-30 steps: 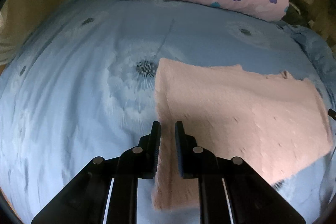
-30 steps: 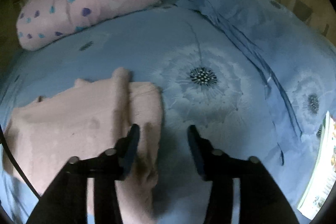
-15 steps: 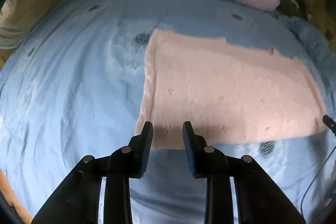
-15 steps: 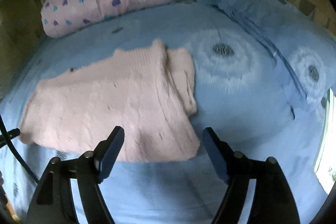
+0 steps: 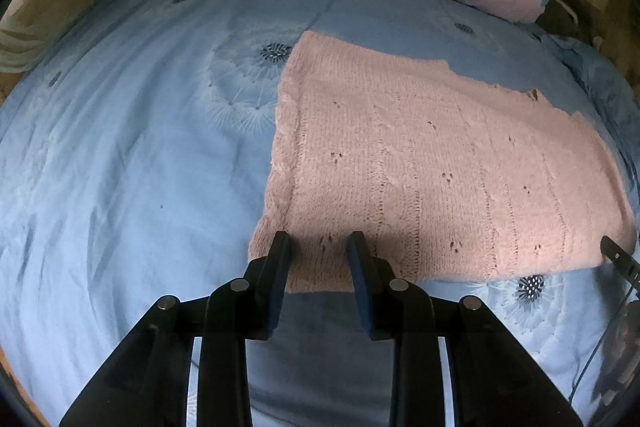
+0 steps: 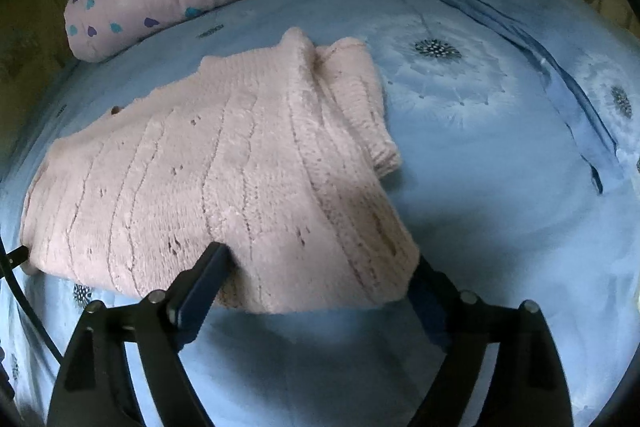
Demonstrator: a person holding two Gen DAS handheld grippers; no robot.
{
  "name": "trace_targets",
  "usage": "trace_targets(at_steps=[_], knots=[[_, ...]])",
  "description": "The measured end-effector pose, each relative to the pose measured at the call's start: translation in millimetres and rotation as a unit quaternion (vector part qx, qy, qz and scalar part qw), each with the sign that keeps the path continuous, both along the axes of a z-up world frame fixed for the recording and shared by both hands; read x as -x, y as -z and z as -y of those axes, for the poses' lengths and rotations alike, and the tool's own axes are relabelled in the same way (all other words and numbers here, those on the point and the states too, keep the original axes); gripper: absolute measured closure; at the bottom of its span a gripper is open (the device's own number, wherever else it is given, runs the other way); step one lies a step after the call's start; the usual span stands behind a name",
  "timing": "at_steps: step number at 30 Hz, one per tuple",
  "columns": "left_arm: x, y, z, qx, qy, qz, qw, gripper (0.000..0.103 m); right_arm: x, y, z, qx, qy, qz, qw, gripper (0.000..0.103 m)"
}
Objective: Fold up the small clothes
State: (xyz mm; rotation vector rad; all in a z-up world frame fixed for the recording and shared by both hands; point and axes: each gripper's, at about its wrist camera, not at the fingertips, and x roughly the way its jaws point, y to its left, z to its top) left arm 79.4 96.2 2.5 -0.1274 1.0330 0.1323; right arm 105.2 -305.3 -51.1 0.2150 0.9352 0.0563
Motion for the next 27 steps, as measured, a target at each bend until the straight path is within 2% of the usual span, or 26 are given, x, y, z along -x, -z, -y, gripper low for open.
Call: trace_targets(at_steps=[9, 15, 19, 27], knots=[[0, 0, -2, 0.005, -0.005, 0.0, 1.0, 0.079, -4, 2, 1, -0.054, -0.009, 0.027, 0.998, 0.012], [-1, 1, -1, 0.003, -0.005, 0.0, 1.0, 0.079, -5, 4, -4, -0.073, -0.024, 0.036, 0.996, 0.013], [-2, 0, -3, 0.008, -0.006, 0.0, 0.9999, 0.079, -6, 4, -8, -0.14, -0.043, 0.039, 0.988, 0.016], [-4, -1, -7, 0.019, -0.01, -0.002, 0.9998, 0.079, -14, 9, -6, -0.199, -0.024, 0.047, 0.979, 0.016]])
